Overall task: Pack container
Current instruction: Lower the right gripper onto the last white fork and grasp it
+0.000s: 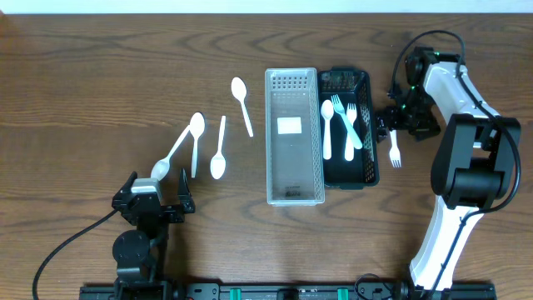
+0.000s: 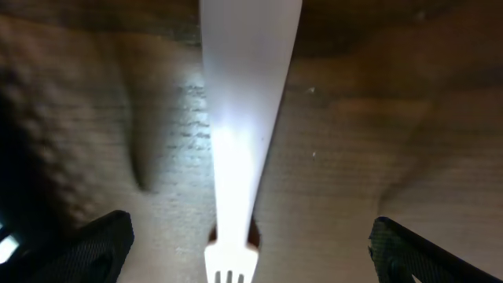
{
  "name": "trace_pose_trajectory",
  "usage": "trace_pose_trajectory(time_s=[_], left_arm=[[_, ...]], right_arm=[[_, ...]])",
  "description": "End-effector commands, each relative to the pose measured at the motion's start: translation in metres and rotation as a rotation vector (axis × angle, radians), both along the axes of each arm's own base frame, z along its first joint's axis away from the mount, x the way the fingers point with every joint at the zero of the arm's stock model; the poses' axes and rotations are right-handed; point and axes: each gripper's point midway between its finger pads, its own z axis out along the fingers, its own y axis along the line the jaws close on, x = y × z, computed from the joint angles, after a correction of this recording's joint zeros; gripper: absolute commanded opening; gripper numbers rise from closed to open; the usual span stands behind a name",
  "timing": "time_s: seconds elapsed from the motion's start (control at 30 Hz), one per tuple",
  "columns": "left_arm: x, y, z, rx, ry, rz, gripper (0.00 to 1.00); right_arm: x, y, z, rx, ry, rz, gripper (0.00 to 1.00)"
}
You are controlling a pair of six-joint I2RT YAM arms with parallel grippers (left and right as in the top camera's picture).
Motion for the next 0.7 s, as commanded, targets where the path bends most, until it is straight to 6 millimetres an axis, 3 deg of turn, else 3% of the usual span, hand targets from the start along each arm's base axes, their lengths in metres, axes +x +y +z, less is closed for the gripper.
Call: trace_pose_trajectory(time_s=[0.0,0.53,0.6,0.67], left_arm=[[0.0002,0.0020,-0.0154,0.013,0.035,0.008,0.98],[0.0002,0.0020,-0.0154,0.013,0.035,0.008,0.98],[0.0002,0.0020,-0.0154,0.013,0.035,0.008,0.98],[0.0002,0.0020,-0.0154,0.013,0.035,0.008,0.98]], right_arm=[[-0.0053,-0.0051,-0.0056,-0.044,0.015,0.056,0.99],[0.0011,-0.0075,-0.0105,-0.043,-0.014,0.116,0.99],[0.0014,-0.0075,-0.0112,-0.044,-0.016,0.116,0.94],[0.0010,-0.0075,-0.0117,-0.044,-0.016,0.116,0.79]])
